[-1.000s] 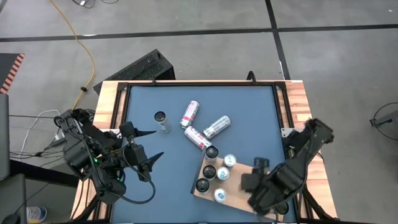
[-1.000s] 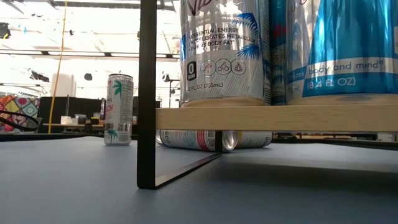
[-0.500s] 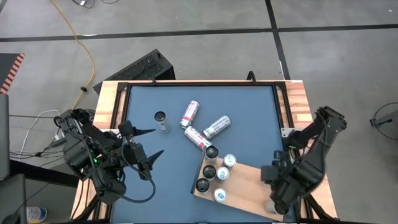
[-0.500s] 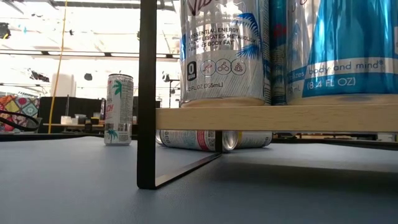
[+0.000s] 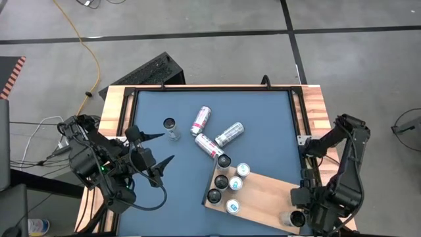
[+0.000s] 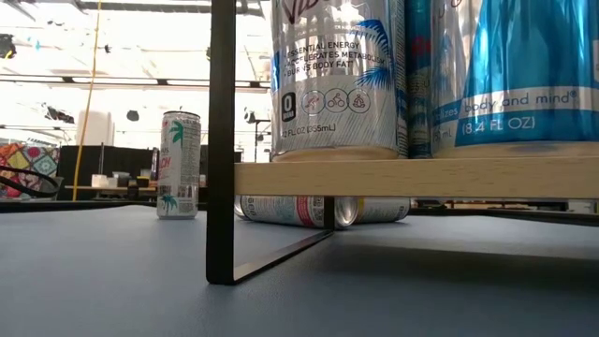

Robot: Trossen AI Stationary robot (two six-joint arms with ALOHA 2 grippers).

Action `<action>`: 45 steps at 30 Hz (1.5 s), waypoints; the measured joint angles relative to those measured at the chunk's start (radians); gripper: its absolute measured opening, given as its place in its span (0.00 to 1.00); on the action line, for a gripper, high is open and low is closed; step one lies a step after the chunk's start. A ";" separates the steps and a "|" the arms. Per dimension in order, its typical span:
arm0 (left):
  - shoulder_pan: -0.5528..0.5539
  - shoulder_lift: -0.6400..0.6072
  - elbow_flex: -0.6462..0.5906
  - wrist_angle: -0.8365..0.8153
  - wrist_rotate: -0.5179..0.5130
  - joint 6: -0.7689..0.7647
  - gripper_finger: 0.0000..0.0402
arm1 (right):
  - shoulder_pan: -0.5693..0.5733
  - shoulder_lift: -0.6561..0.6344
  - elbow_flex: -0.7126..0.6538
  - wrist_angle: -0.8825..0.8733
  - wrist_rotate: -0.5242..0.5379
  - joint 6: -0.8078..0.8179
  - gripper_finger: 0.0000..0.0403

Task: Place canned beverage on shelf
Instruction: Put the left white yellow soda can on the shelf

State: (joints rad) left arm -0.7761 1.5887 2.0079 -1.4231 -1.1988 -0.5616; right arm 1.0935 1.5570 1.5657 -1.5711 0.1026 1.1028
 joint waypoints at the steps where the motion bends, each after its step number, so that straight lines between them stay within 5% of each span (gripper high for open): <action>1: 0.005 0.000 0.000 0.000 0.000 0.000 0.84 | 0.007 0.000 -0.005 0.000 0.001 0.004 0.56; 45: 0.031 0.000 0.000 0.000 -0.018 -0.029 0.84 | -0.015 -0.002 -0.030 0.012 0.033 0.014 0.56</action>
State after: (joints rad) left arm -0.7452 1.5887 2.0079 -1.4231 -1.2163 -0.5907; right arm 1.0782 1.5551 1.5352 -1.5587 0.1354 1.1172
